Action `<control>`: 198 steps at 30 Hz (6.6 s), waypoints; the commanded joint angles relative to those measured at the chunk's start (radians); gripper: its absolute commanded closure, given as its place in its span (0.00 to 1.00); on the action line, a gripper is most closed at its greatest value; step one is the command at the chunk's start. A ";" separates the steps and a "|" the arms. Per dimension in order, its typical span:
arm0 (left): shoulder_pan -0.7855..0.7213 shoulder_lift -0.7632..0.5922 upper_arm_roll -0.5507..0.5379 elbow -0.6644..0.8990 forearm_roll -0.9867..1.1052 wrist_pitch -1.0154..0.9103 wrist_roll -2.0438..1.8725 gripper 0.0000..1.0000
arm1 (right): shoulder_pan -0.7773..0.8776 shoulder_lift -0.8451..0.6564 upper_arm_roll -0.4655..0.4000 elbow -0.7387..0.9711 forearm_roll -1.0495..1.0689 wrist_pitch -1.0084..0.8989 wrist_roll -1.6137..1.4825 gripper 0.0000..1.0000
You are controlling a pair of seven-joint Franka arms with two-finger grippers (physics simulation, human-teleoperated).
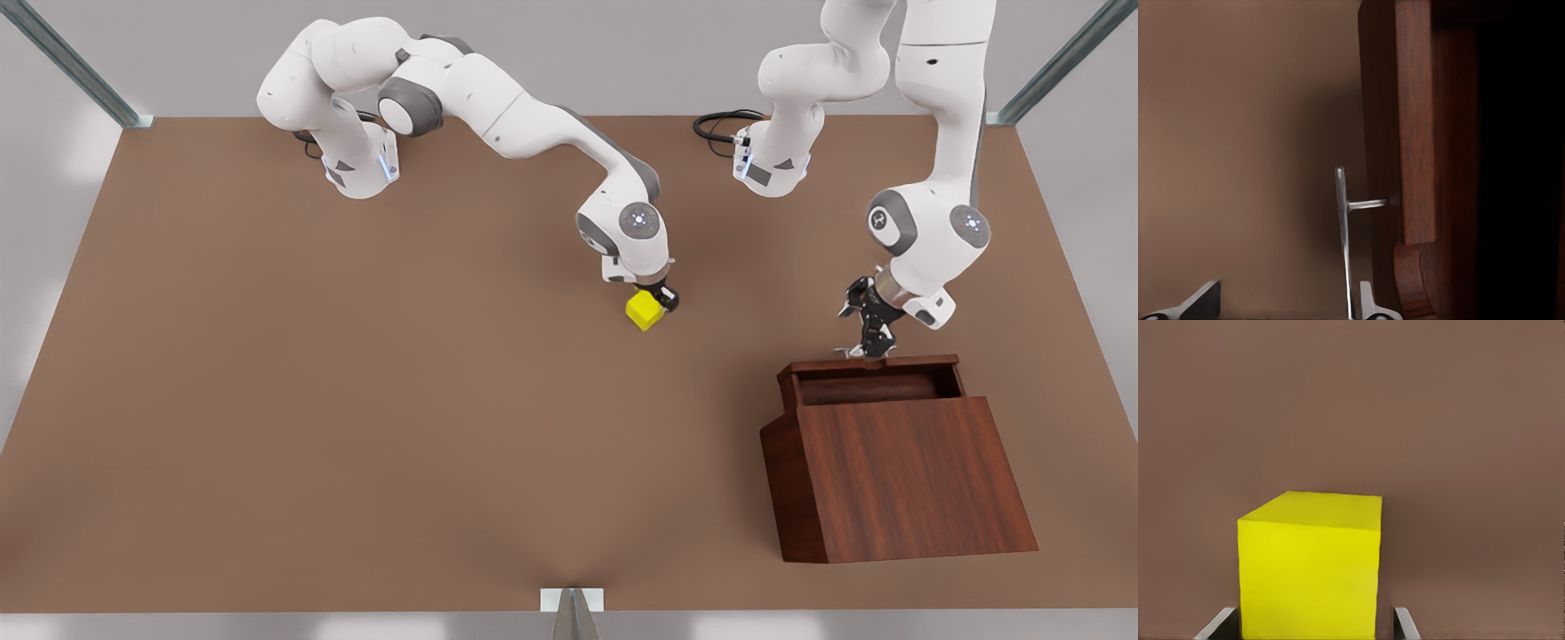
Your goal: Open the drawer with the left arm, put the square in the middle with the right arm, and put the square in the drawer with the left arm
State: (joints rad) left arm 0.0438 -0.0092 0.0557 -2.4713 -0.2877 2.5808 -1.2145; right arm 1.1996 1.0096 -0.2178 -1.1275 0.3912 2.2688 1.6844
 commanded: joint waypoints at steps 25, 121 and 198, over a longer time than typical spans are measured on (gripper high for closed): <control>-0.048 -0.051 -0.037 0.000 0.028 -0.142 -0.085 0.00 | -0.762 -0.641 -0.305 -0.044 -0.314 -0.920 -1.944 0.00; -0.535 0.459 -0.272 0.288 0.306 -0.053 1.136 0.00 | -0.750 -0.634 -0.305 -0.072 -0.337 -0.989 -1.908 0.00; 0.004 0.268 -0.083 0.627 0.366 -0.542 1.012 0.00 | -0.721 -0.620 -0.299 -0.071 -0.334 -0.980 -1.876 0.00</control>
State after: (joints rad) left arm 0.0479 0.2285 -0.0284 -1.8416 0.0718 2.0211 -0.2153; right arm 0.4786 0.3897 -0.5168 -1.1981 0.0567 1.2885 -0.1917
